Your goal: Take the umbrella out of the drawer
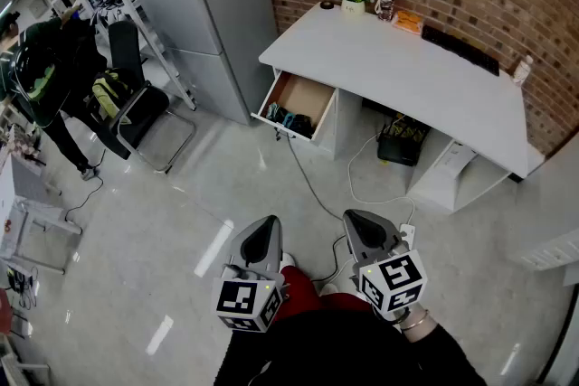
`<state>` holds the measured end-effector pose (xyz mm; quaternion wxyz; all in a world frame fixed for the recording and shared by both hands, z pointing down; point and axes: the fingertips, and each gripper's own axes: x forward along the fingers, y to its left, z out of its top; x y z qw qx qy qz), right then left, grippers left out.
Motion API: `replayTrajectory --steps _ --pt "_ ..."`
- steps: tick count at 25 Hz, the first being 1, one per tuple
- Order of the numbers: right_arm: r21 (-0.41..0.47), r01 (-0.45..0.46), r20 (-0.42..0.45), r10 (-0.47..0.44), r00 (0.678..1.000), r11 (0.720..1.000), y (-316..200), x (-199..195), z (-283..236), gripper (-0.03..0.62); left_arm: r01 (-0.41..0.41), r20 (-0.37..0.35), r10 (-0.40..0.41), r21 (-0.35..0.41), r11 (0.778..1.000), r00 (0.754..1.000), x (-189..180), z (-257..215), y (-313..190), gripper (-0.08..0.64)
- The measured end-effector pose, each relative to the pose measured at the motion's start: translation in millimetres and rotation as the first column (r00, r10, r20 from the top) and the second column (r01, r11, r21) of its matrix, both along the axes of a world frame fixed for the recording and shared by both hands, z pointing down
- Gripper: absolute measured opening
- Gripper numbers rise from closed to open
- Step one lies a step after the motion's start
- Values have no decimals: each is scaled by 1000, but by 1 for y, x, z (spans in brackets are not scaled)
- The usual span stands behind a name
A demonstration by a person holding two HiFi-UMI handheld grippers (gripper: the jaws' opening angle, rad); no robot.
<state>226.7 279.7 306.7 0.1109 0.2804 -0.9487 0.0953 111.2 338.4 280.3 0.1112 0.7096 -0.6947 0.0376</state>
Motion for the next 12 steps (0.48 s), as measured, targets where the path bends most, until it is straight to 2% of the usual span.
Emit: replayTrajectory --steps 7,12 --pt "-7 10 9 -10 1000 1000 3 1 4 -2 6 -34 -6 13 1000 999 -4 4 7 3" --pt "-13 29 28 -29 999 1000 3 -3 1 -2 -11 30 10 26 1000 999 -5 -6 4 3"
